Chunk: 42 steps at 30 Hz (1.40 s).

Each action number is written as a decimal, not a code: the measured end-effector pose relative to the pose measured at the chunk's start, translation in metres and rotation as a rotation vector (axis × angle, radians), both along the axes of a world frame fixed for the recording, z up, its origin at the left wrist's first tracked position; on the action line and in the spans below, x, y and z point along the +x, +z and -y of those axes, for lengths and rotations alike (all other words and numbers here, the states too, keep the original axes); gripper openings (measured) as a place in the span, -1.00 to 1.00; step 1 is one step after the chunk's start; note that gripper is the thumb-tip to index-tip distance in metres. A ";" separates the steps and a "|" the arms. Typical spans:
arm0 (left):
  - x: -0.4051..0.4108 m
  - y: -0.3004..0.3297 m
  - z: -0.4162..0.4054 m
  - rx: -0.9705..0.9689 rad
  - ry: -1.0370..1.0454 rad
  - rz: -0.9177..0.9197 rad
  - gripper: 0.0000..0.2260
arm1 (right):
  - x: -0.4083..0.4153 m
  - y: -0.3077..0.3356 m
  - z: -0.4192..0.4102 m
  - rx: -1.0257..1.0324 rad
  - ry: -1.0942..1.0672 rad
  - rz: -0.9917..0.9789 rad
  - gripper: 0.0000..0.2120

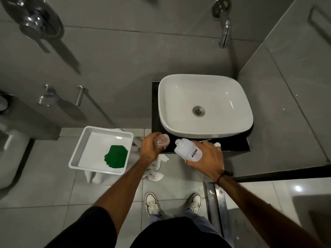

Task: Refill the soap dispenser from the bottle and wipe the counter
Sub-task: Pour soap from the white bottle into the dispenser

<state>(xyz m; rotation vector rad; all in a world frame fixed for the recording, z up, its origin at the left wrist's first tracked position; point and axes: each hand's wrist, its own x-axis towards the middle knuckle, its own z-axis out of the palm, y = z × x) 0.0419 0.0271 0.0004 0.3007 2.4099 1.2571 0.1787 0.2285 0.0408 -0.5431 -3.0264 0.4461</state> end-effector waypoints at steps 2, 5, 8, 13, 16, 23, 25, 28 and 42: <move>0.002 -0.001 0.004 0.031 -0.010 -0.031 -0.46 | -0.009 0.001 0.004 0.076 0.043 0.035 -0.40; 0.004 -0.001 0.006 0.024 0.008 -0.026 -0.45 | -0.020 0.001 0.009 0.171 0.096 0.065 -0.45; 0.004 0.001 0.007 0.019 0.021 -0.014 -0.44 | -0.030 0.003 0.016 0.210 0.116 0.064 -0.48; 0.002 0.003 0.010 0.004 0.033 0.035 -0.42 | -0.044 0.004 0.021 0.250 0.164 0.115 -0.51; 0.003 0.002 0.011 0.005 0.046 0.044 -0.42 | -0.051 0.004 0.022 0.281 0.175 0.137 -0.57; 0.004 0.002 0.010 -0.019 0.058 0.039 -0.42 | -0.058 0.001 0.018 0.293 0.205 0.144 -0.49; 0.004 0.002 0.010 -0.024 0.058 0.039 -0.42 | -0.060 0.001 0.019 0.285 0.214 0.151 -0.45; 0.004 0.000 0.010 -0.024 0.063 0.033 -0.42 | -0.062 0.000 0.019 0.282 0.228 0.164 -0.43; 0.004 -0.001 0.009 -0.016 0.059 0.038 -0.42 | -0.069 0.006 0.014 0.267 0.285 0.225 -0.19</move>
